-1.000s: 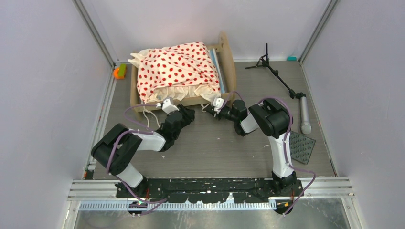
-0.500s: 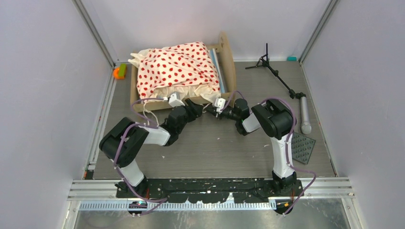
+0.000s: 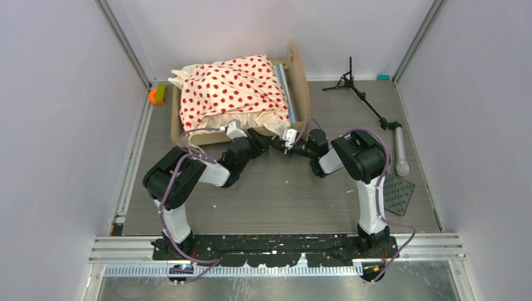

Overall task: Set up the pet bed
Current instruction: Tie the ropes to the bed frame.

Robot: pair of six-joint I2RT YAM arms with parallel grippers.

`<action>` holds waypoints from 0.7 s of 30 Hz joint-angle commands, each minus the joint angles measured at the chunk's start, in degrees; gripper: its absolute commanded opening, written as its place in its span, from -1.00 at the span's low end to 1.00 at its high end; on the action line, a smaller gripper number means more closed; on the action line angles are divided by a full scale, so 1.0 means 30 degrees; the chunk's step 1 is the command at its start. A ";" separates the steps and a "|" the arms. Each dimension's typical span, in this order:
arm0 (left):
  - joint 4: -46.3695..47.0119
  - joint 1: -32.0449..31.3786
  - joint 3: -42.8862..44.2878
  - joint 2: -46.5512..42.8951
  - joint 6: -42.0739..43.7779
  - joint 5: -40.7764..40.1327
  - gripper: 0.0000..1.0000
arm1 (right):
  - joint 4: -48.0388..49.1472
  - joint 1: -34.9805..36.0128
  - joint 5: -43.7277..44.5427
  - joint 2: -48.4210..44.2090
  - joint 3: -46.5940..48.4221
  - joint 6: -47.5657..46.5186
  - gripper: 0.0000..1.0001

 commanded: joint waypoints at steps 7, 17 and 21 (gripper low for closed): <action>0.1789 0.0101 0.0929 0.0785 -0.1184 -0.1116 -0.14 | 0.0919 -0.0099 -0.0519 -0.0848 0.0046 -0.0312 -0.99; 0.2975 0.0075 0.0969 0.1434 -0.1680 -0.0564 -0.89 | 0.0905 -0.0111 -0.0399 -0.0895 0.0066 -0.0049 -0.97; 0.3040 0.0082 0.0915 0.1382 -0.1549 -0.0709 -1.00 | 0.0659 -0.0144 0.0408 -0.1456 -0.0448 -0.0032 -0.53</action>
